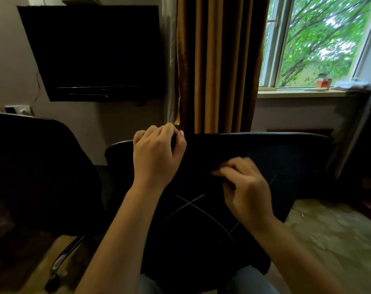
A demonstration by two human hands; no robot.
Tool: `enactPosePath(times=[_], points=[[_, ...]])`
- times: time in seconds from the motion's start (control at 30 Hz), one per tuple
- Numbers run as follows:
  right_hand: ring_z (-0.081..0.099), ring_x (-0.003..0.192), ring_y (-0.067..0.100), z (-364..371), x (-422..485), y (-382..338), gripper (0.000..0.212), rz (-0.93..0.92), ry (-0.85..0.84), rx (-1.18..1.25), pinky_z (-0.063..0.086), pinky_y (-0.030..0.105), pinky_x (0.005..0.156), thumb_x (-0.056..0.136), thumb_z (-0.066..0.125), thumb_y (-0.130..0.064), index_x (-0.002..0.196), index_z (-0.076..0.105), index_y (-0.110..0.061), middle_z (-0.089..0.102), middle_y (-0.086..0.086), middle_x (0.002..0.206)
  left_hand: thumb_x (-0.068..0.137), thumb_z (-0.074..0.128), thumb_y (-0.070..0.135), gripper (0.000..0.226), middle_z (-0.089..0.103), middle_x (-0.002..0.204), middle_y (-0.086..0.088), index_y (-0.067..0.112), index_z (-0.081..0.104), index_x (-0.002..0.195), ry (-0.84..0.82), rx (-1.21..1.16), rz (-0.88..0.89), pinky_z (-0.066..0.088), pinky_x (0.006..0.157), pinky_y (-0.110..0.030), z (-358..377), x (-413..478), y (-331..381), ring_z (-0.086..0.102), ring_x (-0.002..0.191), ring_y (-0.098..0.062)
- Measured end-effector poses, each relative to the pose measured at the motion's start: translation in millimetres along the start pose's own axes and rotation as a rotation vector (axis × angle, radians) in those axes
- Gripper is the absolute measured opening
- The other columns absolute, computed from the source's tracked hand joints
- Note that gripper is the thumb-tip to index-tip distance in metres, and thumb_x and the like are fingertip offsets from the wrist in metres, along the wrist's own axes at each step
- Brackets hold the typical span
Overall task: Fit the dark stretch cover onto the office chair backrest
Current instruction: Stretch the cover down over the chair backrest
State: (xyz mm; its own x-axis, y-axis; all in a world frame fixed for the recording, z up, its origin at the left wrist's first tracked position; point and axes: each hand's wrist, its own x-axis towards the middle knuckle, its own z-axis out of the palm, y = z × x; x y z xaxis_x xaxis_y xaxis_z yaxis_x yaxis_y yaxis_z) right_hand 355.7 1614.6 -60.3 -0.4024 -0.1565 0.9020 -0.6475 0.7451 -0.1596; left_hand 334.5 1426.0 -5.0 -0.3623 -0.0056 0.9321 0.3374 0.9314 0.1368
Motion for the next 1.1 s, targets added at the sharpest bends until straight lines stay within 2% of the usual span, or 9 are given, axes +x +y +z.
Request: enactPosePath(times=[0.13,0.23,0.33,0.43,0.53,0.7,0.87,1.0,1.1], points=[[0.057,0.092,0.019,-20,35,-7,0.024,-0.025,0.164,0.015,0.046,0.021,0.080,0.076,0.064,0.010,0.091,0.074,-0.006,0.063,0.007,0.093,0.095,0.038,0.031,0.027,0.040,0.066,0.014,0.020,0.050,0.074,-0.001,0.002,-0.003,0.024,0.076,-0.023,0,0,0,0.038,0.061,-0.006],[0.055,0.091,0.017,-10,28,2,0.021,-0.022,0.181,0.000,0.044,0.016,0.080,0.078,0.064,0.007,0.090,0.074,-0.007,0.062,0.006,0.092,0.096,0.037,0.031,0.027,0.041,0.066,0.013,0.021,0.049,0.074,-0.009,-0.005,-0.002,0.025,0.076,-0.024,0,0,0,0.038,0.062,-0.006],[0.056,0.088,0.017,14,-10,19,0.019,-0.003,0.070,-0.027,0.049,0.022,0.068,0.079,0.063,0.003,0.085,0.075,-0.010,0.063,0.003,0.091,0.096,0.037,0.031,0.028,0.042,0.067,0.013,0.020,0.050,0.074,-0.013,-0.009,-0.008,0.025,0.076,-0.024,0,1,-1,0.039,0.062,-0.007],[0.054,0.085,0.014,31,-43,34,0.035,0.048,-0.072,-0.069,0.052,0.022,0.056,0.061,0.074,0.015,0.079,0.076,-0.015,0.065,-0.002,0.087,0.096,0.038,0.031,0.026,0.041,0.067,0.014,0.022,0.046,0.073,-0.008,-0.009,0.005,0.026,0.075,-0.025,0,0,0,0.038,0.062,-0.006],[0.057,0.081,0.014,30,-48,36,0.041,0.072,-0.166,-0.056,0.053,0.022,0.053,0.055,0.076,0.017,0.077,0.076,-0.017,0.065,-0.004,0.085,0.096,0.037,0.031,0.023,0.040,0.066,0.014,0.025,0.042,0.074,-0.017,-0.011,0.013,0.026,0.075,-0.024,-2,0,-1,0.038,0.062,-0.006],[0.057,0.086,0.018,-5,-5,10,0.021,0.000,0.045,0.004,0.049,0.022,0.071,0.080,0.056,-0.003,0.086,0.075,-0.009,0.063,0.004,0.090,0.096,0.036,0.032,0.030,0.041,0.066,0.014,0.019,0.051,0.074,-0.001,0.007,0.010,0.026,0.074,-0.025,0,-1,-2,0.038,0.061,-0.006],[0.055,0.090,0.019,-25,34,2,0.025,-0.013,0.228,-0.050,0.041,0.014,0.083,0.076,0.065,0.012,0.091,0.074,-0.005,0.063,0.008,0.091,0.096,0.038,0.031,0.028,0.042,0.066,0.013,0.020,0.051,0.074,-0.013,0.002,0.007,0.026,0.075,-0.024,-1,-1,-3,0.039,0.062,-0.006],[0.053,0.088,0.017,1,0,19,0.025,0.014,0.130,-0.074,0.038,0.011,0.076,0.073,0.064,0.011,0.086,0.075,-0.007,0.063,0.005,0.090,0.096,0.037,0.032,0.028,0.042,0.066,0.014,0.021,0.051,0.075,-0.015,0.008,0.003,0.025,0.075,-0.024,0,0,-3,0.038,0.062,-0.005],[0.054,0.086,0.014,18,-32,31,0.032,0.075,-0.007,-0.096,0.046,0.019,0.065,0.065,0.072,0.015,0.081,0.077,-0.012,0.065,0.000,0.088,0.096,0.037,0.032,0.030,0.042,0.066,0.013,0.019,0.052,0.075,-0.019,-0.001,0.002,0.026,0.074,-0.025,0,0,-2,0.039,0.061,-0.006]])
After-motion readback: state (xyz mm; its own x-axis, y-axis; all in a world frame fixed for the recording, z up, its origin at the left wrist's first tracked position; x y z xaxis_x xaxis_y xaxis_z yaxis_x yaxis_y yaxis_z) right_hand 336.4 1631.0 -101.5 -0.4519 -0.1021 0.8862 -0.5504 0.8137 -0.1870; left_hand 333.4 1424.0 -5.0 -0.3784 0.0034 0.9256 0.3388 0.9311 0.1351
